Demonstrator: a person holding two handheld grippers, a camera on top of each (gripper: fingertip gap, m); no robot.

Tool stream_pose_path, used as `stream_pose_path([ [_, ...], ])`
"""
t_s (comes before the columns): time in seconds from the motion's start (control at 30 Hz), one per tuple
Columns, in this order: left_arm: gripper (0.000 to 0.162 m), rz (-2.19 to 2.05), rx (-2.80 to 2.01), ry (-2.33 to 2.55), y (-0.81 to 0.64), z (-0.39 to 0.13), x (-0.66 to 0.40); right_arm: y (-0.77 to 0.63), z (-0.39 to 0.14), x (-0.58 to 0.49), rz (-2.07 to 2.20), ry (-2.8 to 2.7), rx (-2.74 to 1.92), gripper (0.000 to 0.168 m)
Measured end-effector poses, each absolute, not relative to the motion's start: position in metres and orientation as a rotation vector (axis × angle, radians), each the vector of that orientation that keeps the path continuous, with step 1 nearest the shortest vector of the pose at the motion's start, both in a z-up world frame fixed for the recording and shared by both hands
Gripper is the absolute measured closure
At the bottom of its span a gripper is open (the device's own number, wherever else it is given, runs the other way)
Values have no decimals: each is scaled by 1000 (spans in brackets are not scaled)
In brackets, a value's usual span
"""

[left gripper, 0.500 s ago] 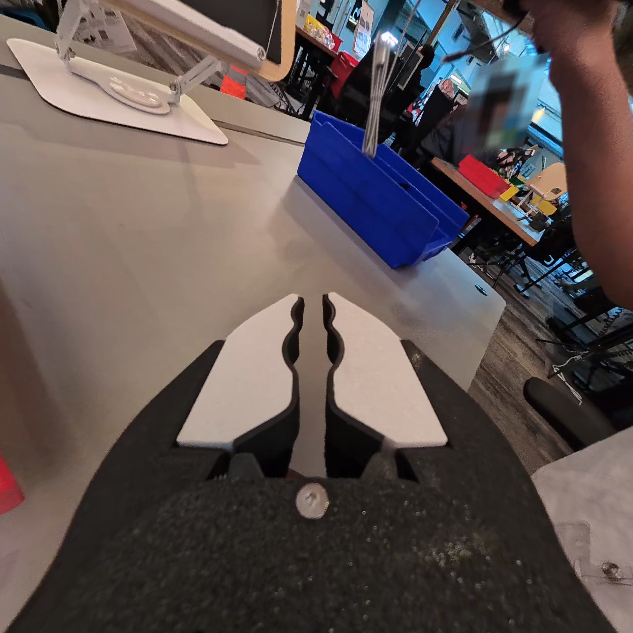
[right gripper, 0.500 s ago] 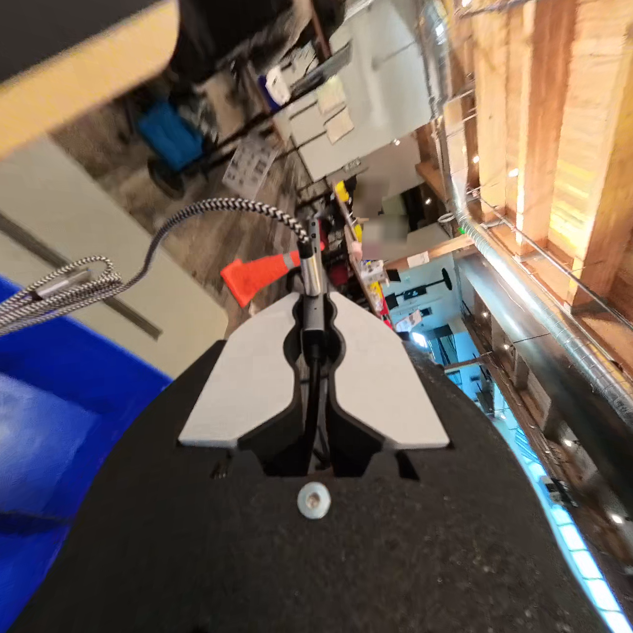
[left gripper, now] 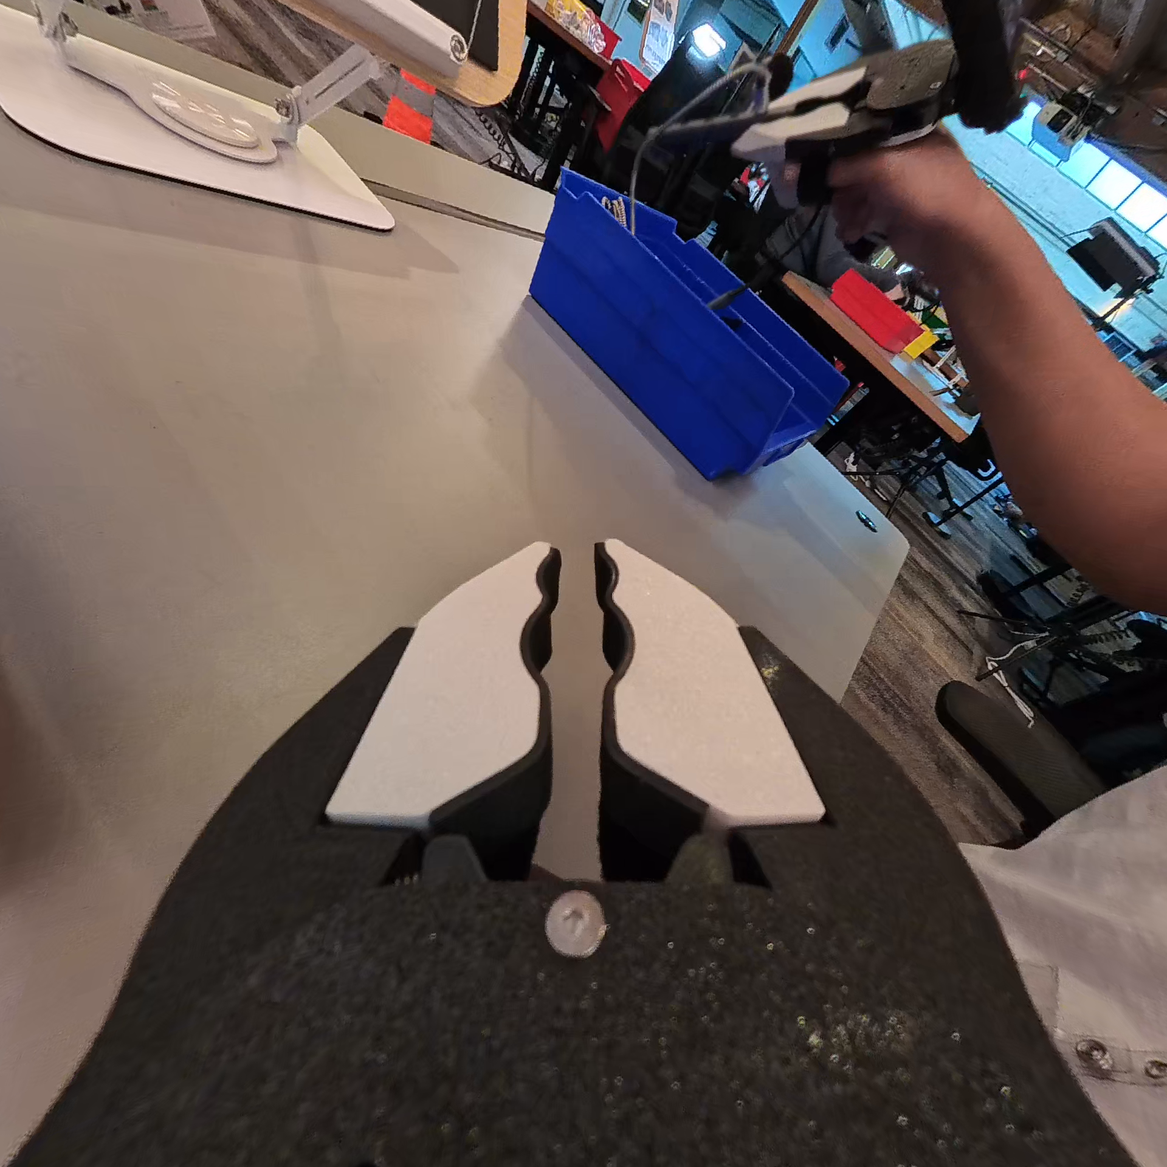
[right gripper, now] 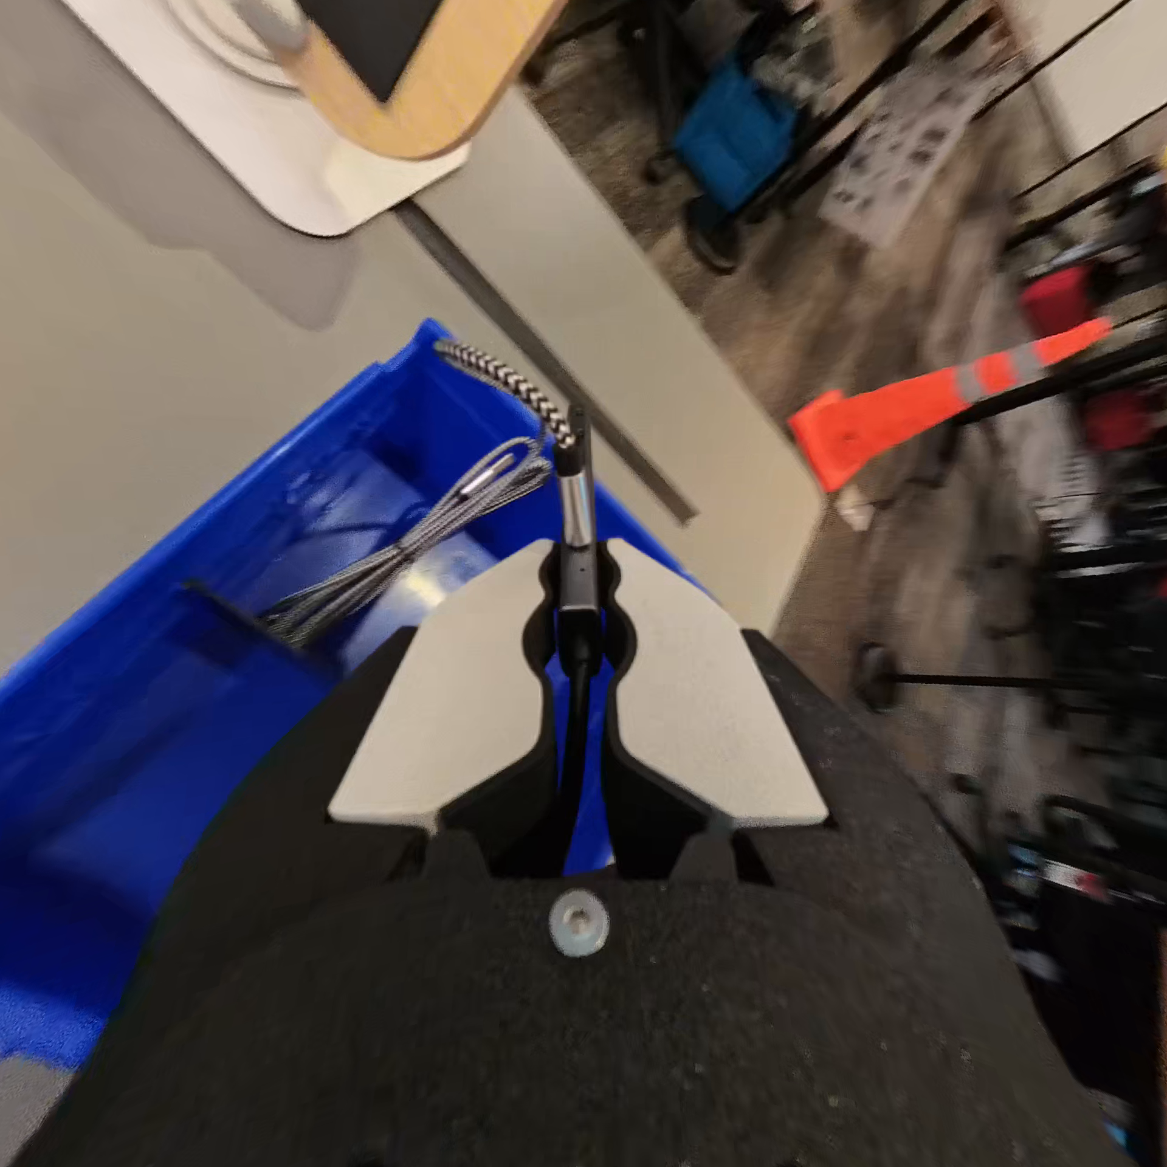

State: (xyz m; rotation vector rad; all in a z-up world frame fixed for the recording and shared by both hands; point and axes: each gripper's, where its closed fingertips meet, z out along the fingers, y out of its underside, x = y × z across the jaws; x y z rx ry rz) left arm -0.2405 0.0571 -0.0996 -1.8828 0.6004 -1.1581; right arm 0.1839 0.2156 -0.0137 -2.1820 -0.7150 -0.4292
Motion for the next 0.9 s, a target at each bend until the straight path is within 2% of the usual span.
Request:
stream_pose_path([
  [0.1,152,-1153,-1885,609,56,-100,-240,212,-32,182,-204,-778,-2252,159],
  [0.23,152,-1164,-1887,617,54,-101,-237,213,-41,157,138,-1110,-2099,159],
  [0.4,152,-1162,-1897,648,50,-104,-233,219,-78,171,407,-1199,-2374,158],
  [0.5,152,-1123,-1900,669,50,-106,-233,226,-107,195,382,-1193,-2569,157],
  [0.6,152,-1093,-1906,678,51,-108,-235,235,-127,213,236,-1194,-2675,148],
  [0.77,152,-1109,-1915,675,52,-111,-233,228,-159,236,-123,-1296,-2787,149],
  [0.9,152,-1136,-1913,678,49,-110,-231,220,-147,238,-76,-1182,-2786,124],
])
